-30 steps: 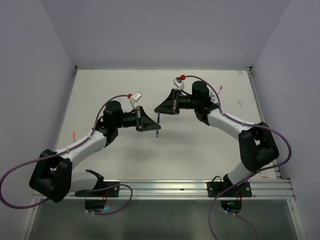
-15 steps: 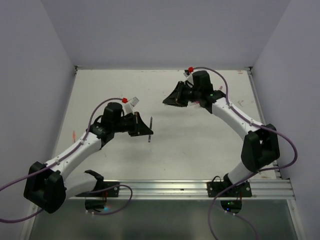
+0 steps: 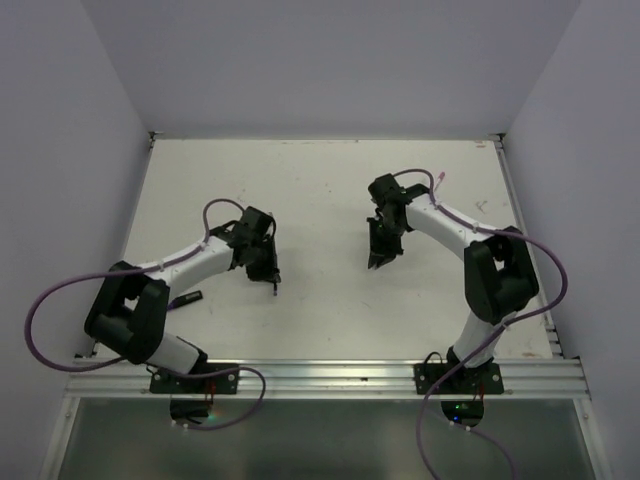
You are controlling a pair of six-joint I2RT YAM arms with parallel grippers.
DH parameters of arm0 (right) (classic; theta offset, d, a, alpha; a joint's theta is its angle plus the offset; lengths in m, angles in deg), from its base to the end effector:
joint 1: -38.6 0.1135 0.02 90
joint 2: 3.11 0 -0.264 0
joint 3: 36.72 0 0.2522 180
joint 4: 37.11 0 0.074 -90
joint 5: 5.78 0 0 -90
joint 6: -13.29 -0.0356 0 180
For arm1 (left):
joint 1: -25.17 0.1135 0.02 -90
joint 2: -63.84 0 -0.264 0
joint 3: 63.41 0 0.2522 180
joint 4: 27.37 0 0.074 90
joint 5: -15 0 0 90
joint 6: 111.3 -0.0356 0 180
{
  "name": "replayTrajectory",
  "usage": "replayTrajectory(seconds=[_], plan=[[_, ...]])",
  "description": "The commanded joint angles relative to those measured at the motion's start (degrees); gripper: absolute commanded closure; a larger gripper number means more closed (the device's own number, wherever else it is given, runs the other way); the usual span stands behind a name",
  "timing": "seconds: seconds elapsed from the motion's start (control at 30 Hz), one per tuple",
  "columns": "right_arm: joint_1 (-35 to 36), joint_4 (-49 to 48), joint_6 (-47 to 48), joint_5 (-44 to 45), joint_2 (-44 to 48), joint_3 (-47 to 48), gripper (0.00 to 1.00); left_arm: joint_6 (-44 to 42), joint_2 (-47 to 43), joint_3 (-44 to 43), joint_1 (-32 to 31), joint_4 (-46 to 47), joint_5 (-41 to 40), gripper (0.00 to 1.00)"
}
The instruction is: Open the pen caps
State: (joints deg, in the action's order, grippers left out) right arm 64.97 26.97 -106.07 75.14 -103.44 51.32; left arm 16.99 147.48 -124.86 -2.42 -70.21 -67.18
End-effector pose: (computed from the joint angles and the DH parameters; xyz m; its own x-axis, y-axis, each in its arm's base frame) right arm 0.3017 0.1558 0.2135 -0.9903 0.0495 -0.1302 0.0156 0.9683 0.2492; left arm 0.2374 -0.1295 0.1816 -0.9465 -0.1981 -0.2549 -0.0978 0.9284 -0.3584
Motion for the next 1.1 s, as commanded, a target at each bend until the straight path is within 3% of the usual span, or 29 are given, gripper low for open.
replayTrajectory(seconds=[0.0,0.2,0.53,1.07], plan=[[0.61,2.5,1.94,6.61,-2.4,-0.98,1.0,-0.93,2.93,-3.9,-2.02,-2.12,-6.76,1.0],[1.49,-3.37,-1.12,7.06,-3.37,-3.96,1.0,0.56,10.05,-8.74,-6.5,-3.0,-9.4,1.0],[2.46,-7.7,-2.63,8.12,-8.03,-3.35,1.0,1.27,19.81,-13.67,-6.95,-3.09,-8.17,1.0],[2.46,-11.3,-3.51,7.41,-9.88,-4.76,0.68,3.03,22.27,-12.18,-6.95,-3.0,-8.08,0.93]])
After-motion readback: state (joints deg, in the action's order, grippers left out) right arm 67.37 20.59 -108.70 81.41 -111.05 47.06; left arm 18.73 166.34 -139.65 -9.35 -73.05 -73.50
